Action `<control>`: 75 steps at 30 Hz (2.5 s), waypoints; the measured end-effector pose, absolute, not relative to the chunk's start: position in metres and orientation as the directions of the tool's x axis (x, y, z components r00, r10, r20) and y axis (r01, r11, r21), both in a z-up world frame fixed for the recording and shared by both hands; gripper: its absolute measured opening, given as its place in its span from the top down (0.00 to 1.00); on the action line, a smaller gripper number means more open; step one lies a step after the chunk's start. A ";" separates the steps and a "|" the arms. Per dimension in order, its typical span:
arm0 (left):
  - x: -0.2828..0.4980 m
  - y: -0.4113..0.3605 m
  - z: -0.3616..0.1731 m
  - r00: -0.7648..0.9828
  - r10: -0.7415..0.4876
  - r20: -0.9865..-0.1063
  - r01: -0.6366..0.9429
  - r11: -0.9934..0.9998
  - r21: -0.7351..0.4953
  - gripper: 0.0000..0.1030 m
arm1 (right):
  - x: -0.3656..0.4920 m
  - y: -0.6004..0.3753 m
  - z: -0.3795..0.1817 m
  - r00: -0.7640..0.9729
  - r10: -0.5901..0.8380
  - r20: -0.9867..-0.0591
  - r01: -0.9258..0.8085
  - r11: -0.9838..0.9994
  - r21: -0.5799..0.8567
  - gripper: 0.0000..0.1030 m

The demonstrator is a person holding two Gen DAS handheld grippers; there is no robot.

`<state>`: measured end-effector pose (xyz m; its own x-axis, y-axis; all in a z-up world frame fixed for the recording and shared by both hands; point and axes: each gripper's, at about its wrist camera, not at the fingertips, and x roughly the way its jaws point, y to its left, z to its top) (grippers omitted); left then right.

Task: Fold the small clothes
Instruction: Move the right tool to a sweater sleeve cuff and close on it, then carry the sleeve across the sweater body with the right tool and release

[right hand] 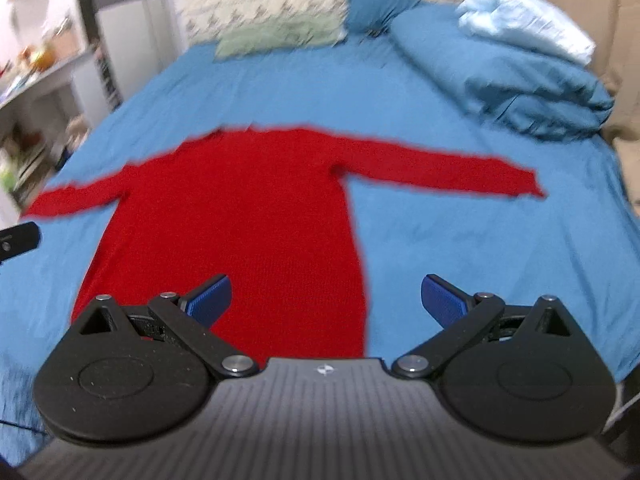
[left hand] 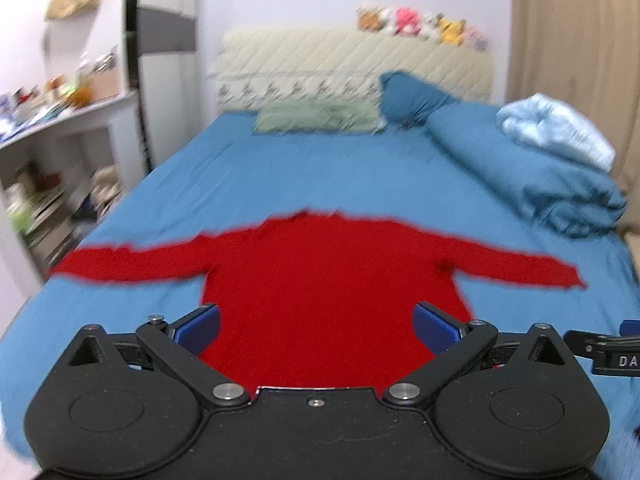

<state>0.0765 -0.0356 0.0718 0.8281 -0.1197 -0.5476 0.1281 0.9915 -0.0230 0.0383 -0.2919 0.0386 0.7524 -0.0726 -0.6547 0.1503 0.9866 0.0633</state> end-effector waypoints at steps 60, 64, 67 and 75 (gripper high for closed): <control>0.402 -0.003 -0.071 0.678 -0.107 -0.727 0.120 0.992 -0.034 0.00 | 0.446 -0.239 -0.029 0.840 0.391 -0.377 -0.266 0.901 0.342 0.81; 0.389 0.033 -0.095 0.663 -0.090 -0.744 0.108 0.994 -0.024 0.00 | 0.460 -0.161 -0.114 0.739 0.421 -0.526 -0.324 0.907 0.269 0.81; 0.382 0.051 -0.104 0.670 -0.131 -0.731 0.110 0.991 -0.076 0.00 | 0.456 -0.141 -0.153 0.702 0.433 -0.565 -0.343 0.901 0.265 0.80; 0.387 0.044 -0.097 0.689 -0.196 -0.698 0.163 0.980 -0.115 0.00 | 0.422 -0.167 -0.141 0.734 0.400 -0.549 -0.387 0.911 0.146 0.08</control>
